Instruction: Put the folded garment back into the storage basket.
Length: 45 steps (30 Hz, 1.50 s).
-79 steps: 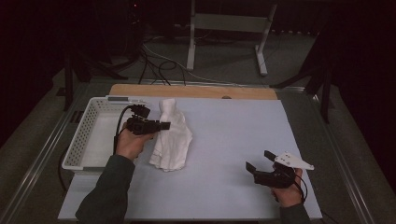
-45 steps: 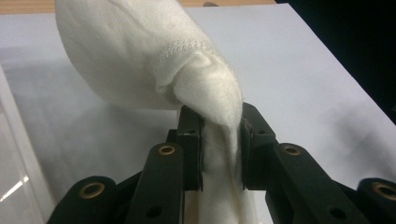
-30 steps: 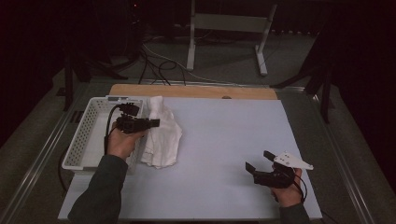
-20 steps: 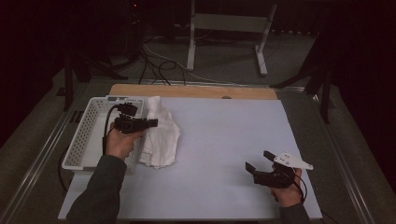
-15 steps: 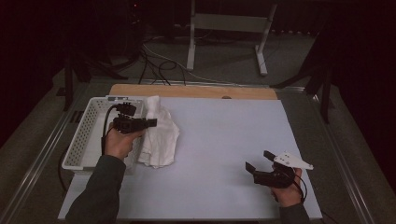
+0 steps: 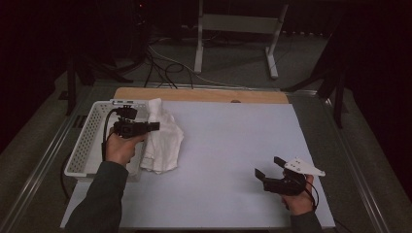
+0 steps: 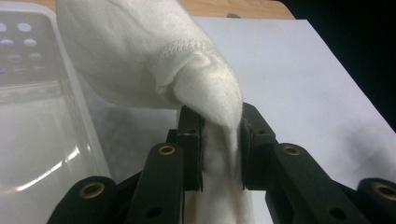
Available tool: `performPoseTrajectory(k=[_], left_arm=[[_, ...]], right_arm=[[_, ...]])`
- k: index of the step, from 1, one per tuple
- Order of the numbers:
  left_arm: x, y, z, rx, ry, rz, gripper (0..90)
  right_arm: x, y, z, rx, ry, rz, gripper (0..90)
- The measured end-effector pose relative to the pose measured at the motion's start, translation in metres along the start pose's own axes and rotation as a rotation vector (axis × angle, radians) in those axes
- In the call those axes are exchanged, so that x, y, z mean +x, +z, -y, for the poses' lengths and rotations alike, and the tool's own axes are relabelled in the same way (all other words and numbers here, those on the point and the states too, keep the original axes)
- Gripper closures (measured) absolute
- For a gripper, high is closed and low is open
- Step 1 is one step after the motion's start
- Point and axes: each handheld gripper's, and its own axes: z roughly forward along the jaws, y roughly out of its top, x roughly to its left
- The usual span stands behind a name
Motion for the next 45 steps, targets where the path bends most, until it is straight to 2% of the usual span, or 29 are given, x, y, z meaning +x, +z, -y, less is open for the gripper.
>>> performPoseTrajectory(k=[26,31,45], left_arm=[[0.002,-0.015,-0.004,-0.038,-0.015,0.007,74.6],[0.003,-0.018,-0.005,-0.04,-0.01,-0.011,74.6],[0.002,-0.026,-0.011,-0.072,-0.033,-0.001,74.6]], right_arm=[[0.0,0.0,0.0,0.001,-0.002,0.001,9.1],[0.0,0.0,0.0,0.0,-0.003,0.001,9.2],[0.0,0.0,0.0,0.003,-0.002,-0.001,9.1]])
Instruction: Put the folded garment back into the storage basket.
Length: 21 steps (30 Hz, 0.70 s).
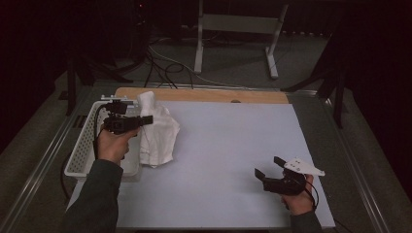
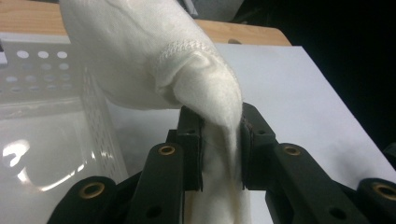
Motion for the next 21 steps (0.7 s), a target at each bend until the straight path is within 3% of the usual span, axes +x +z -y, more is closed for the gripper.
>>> performPoseTrajectory(k=[9,21], left_arm=[[-0.001,-0.005,-0.006,-0.025,-0.013,-0.002,74.5],[0.011,-0.022,-0.008,-0.055,-0.041,-0.005,74.3]], right_arm=[[0.0,0.0,0.0,0.001,0.002,-0.001,9.1],[0.0,0.001,0.0,0.004,-0.001,0.002,9.2]])
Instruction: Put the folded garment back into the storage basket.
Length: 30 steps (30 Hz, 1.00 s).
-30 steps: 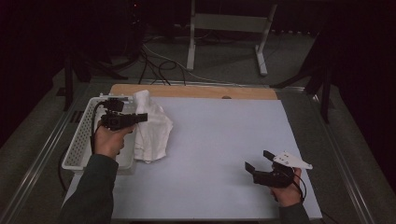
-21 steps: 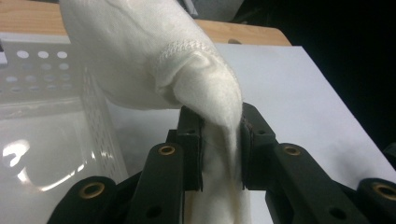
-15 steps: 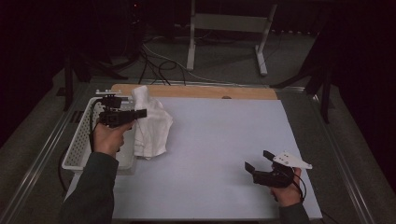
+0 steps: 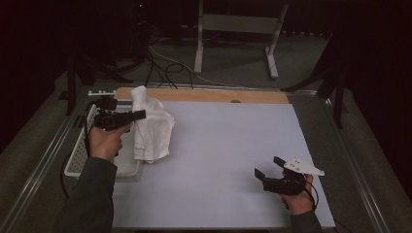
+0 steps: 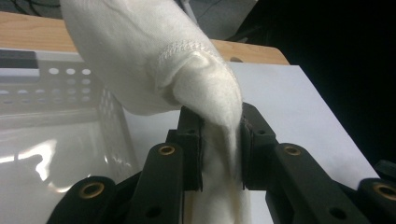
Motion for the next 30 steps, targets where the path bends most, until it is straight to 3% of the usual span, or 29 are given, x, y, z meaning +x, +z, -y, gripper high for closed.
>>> performPoseTrajectory(k=[14,30], left_arm=[[0.019,-0.02,0.0,-0.029,-0.028,-0.022,74.0],[0.04,-0.032,0.007,-0.012,0.01,-0.049,73.9]], right_arm=[[0.0,0.0,0.0,0.0,0.001,0.001,9.2],[0.0,0.0,0.0,0.0,-0.001,0.003,9.2]])
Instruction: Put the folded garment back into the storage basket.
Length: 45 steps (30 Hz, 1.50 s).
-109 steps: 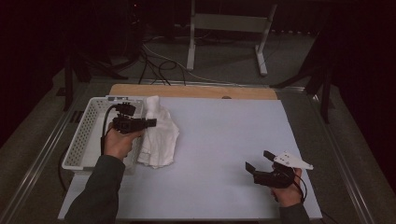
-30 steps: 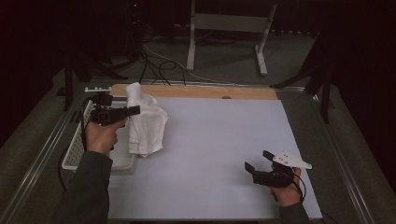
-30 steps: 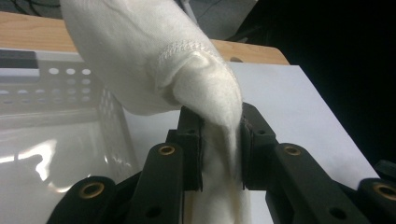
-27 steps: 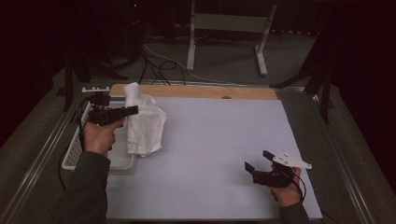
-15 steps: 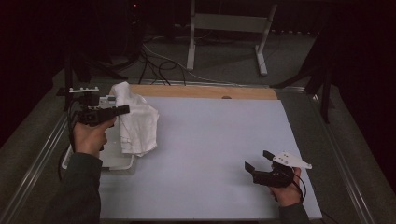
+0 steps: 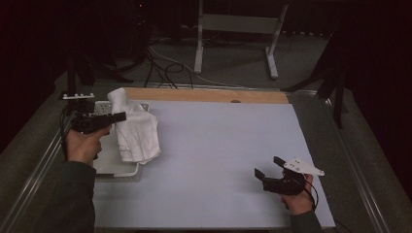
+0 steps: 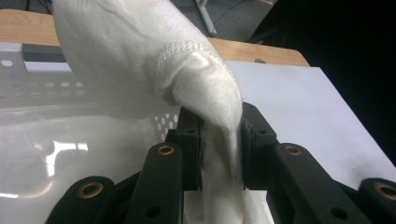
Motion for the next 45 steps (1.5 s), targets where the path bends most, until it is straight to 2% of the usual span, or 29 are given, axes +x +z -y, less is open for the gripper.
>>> performPoseTrajectory(k=[3,32,45], left_arm=[[0.005,-0.001,0.003,0.004,0.021,-0.001,73.9],[0.028,0.0,0.013,0.058,0.089,-0.051,73.9],[0.037,0.007,0.022,0.085,0.102,-0.081,73.9]], right_arm=[[0.0,0.0,0.0,-0.001,-0.001,-0.001,9.2],[-0.001,0.001,0.0,0.001,0.001,0.002,9.1],[-0.001,0.0,0.0,0.001,0.001,0.003,9.1]])
